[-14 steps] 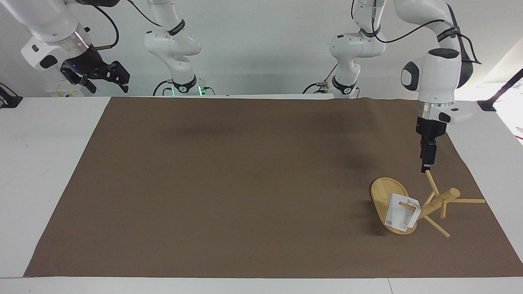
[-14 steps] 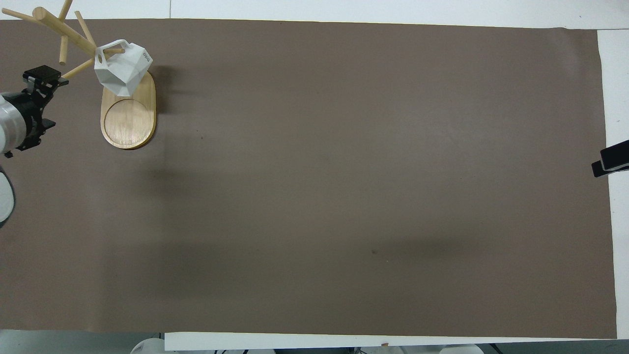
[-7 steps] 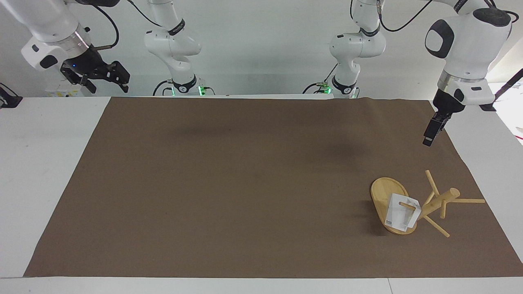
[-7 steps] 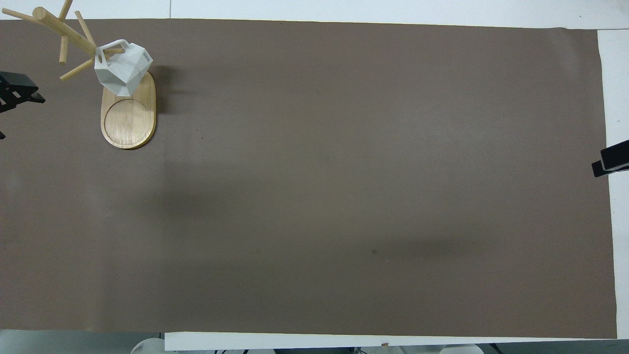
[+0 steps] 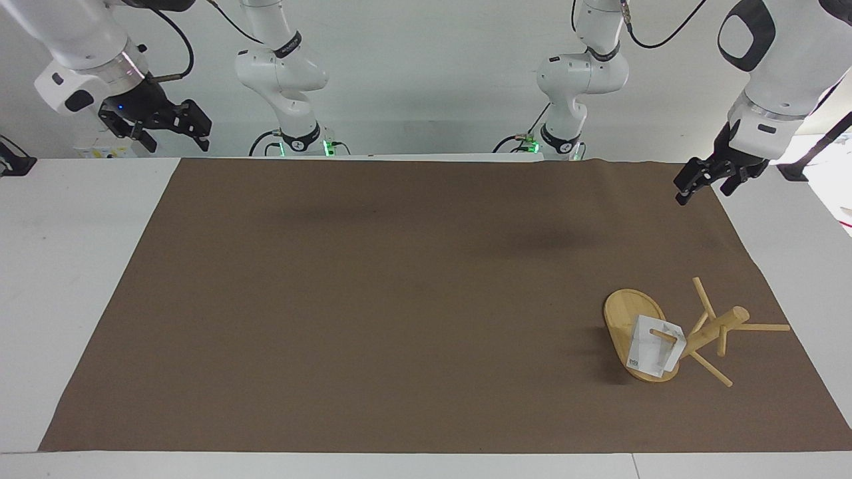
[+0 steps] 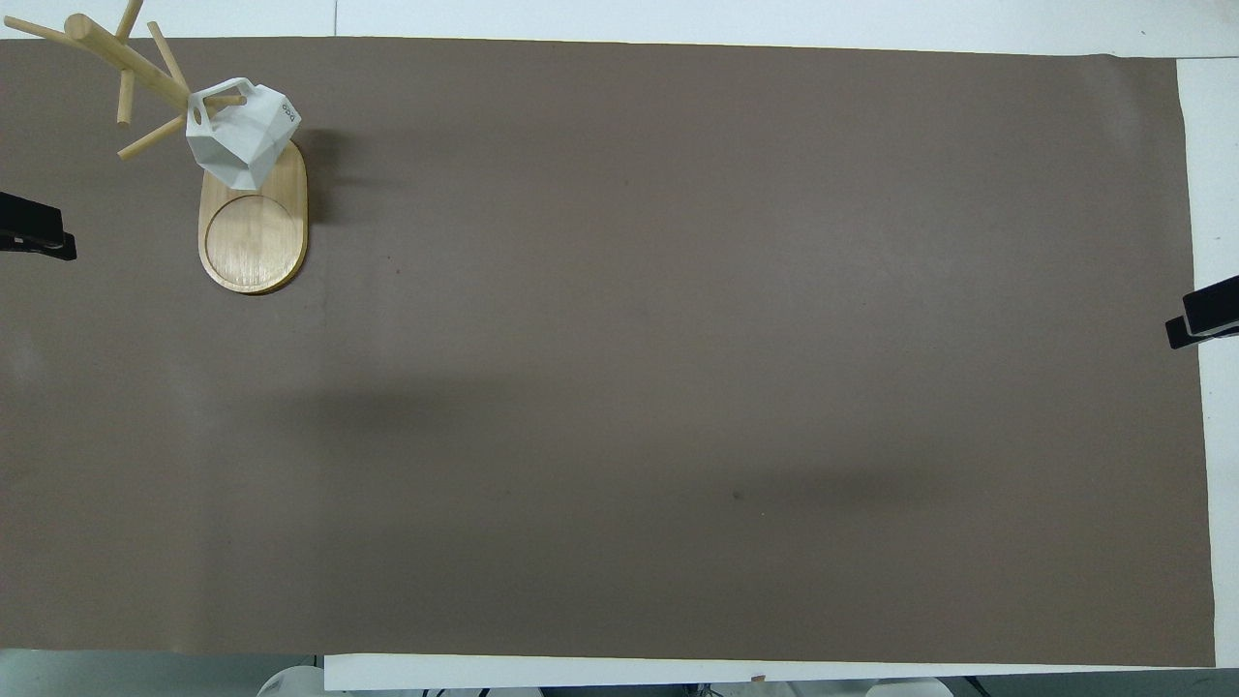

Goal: Hang cup on rack

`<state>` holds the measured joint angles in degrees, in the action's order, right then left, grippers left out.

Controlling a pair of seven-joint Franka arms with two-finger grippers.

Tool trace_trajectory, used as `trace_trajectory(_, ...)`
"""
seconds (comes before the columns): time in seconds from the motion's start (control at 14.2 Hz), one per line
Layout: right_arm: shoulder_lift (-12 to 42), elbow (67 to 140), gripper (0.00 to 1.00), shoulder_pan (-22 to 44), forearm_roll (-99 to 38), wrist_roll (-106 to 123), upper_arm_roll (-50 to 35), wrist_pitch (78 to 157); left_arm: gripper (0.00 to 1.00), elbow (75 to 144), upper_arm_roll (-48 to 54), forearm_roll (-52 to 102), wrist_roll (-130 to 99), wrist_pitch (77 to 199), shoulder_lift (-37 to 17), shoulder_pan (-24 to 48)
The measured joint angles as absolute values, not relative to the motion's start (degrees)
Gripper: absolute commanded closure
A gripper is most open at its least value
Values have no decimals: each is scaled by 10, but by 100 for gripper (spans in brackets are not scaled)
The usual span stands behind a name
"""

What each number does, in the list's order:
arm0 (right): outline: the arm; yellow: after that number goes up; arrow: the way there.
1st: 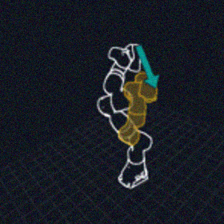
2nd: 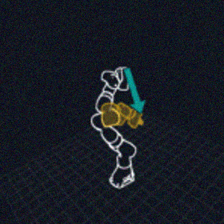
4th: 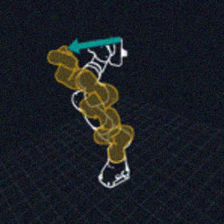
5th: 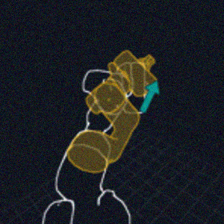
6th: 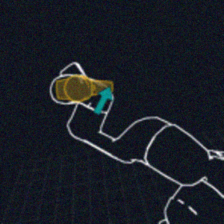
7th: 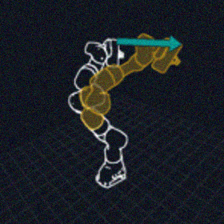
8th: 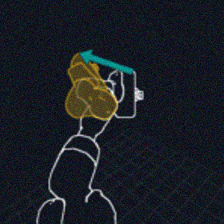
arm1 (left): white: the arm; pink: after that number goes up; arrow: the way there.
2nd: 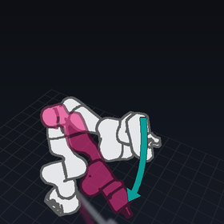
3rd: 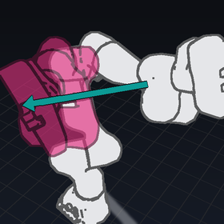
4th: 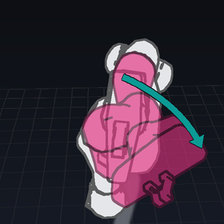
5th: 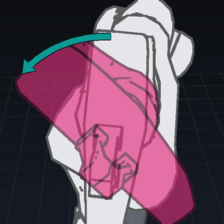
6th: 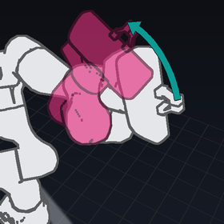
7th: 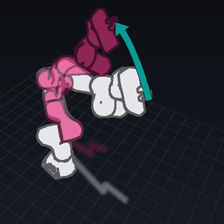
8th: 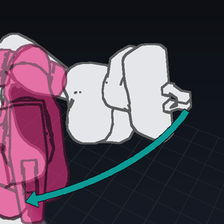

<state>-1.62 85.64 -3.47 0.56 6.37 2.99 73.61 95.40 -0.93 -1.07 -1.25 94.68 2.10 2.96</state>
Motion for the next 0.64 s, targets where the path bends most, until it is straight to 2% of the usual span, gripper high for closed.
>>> trace_trajectory(0.64,-16,857,1,-40,6,64,30,736,0,949,-11,4,70,932,13,27)
